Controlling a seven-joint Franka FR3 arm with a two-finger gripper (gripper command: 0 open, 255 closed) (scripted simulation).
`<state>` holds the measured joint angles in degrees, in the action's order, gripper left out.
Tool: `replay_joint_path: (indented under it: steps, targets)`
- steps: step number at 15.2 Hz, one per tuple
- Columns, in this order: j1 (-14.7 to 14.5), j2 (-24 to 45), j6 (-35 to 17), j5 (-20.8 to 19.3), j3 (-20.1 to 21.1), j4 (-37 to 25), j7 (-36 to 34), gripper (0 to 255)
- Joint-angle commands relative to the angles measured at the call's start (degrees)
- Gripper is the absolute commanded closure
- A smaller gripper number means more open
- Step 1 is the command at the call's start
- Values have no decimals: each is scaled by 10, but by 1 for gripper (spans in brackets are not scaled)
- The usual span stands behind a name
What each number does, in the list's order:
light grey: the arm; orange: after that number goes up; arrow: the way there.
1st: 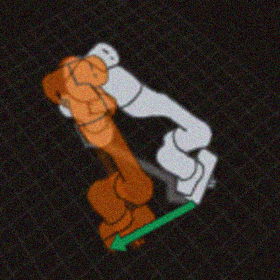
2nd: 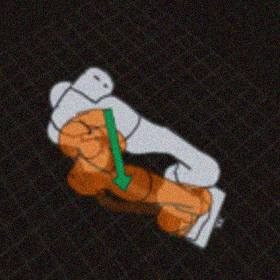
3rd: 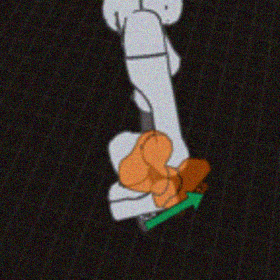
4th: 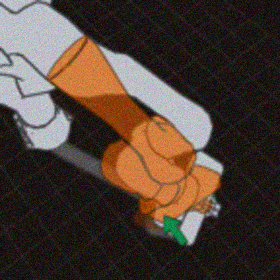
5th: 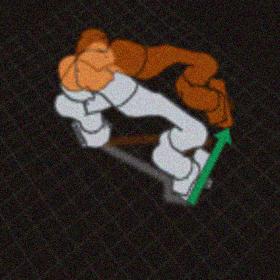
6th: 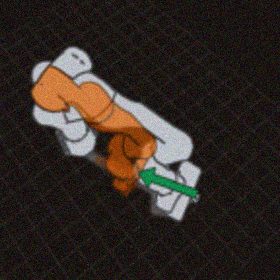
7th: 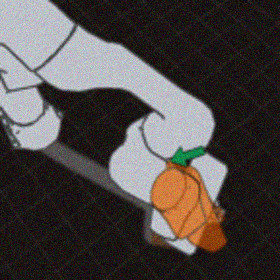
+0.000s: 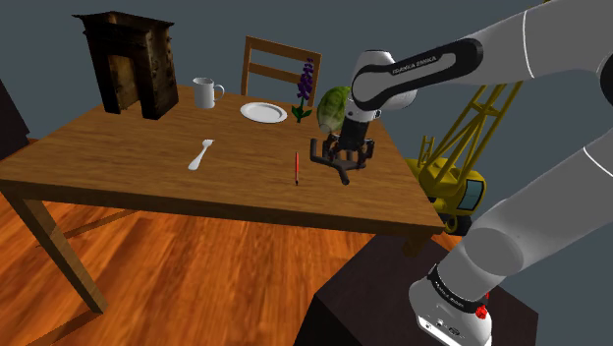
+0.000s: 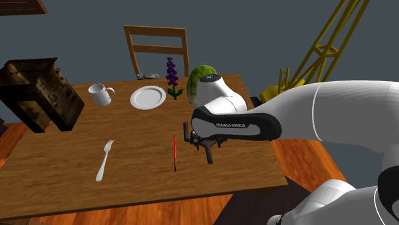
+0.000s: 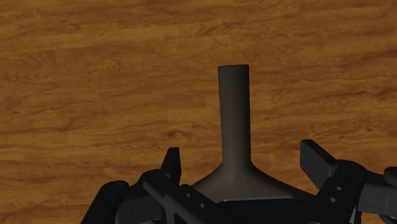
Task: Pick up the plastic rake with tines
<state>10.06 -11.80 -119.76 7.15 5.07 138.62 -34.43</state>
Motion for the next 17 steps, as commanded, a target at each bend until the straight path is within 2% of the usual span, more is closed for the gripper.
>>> replay_joint_path:
  steps: [1, 3, 4, 13, 17]
  targets:
    - [-1, 11, -22, 1, 1, 11, 1, 0]
    - [-1, 11, -22, 1, 1, 11, 1, 0]
    - [0, 12, -23, 1, 1, 10, 1, 255]
    - [-1, 11, -22, 1, 1, 11, 1, 255]
    - [0, -6, 11, 0, 0, -5, -2, 255]
